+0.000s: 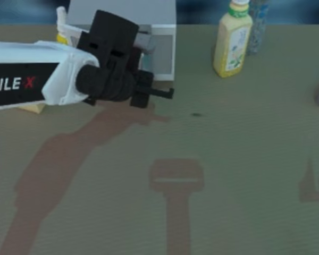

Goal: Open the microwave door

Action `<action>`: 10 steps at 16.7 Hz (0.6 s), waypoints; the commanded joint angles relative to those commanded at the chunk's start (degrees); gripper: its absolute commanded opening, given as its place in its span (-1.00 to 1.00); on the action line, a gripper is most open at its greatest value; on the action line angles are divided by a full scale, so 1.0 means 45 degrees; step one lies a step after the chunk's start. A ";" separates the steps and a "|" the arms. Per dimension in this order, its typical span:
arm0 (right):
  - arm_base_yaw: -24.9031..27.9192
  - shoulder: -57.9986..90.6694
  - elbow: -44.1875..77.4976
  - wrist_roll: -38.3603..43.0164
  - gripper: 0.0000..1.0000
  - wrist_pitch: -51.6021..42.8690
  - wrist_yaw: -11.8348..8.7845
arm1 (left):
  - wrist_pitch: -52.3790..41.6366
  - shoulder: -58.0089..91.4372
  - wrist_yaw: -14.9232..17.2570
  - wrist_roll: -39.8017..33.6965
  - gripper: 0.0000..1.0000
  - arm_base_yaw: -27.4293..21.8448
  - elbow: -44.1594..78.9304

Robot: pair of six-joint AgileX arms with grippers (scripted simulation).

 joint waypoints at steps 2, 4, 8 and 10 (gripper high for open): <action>0.0000 0.0000 0.0000 0.0000 1.00 0.0000 0.0000 | -0.0007 0.0022 0.0106 -0.0074 -1.00 -0.0105 0.0039; 0.0000 0.0000 0.0000 0.0000 1.00 0.0000 0.0000 | 0.0007 -0.0033 0.0184 0.0058 -1.00 -0.0044 -0.0071; 0.0000 0.0000 0.0000 0.0000 1.00 0.0000 0.0000 | 0.0149 -0.0303 0.0479 0.0519 -1.00 0.0157 -0.0370; 0.0000 0.0000 0.0000 0.0000 1.00 0.0000 0.0000 | 0.0169 -0.0361 0.0576 0.0671 -1.00 0.0229 -0.0495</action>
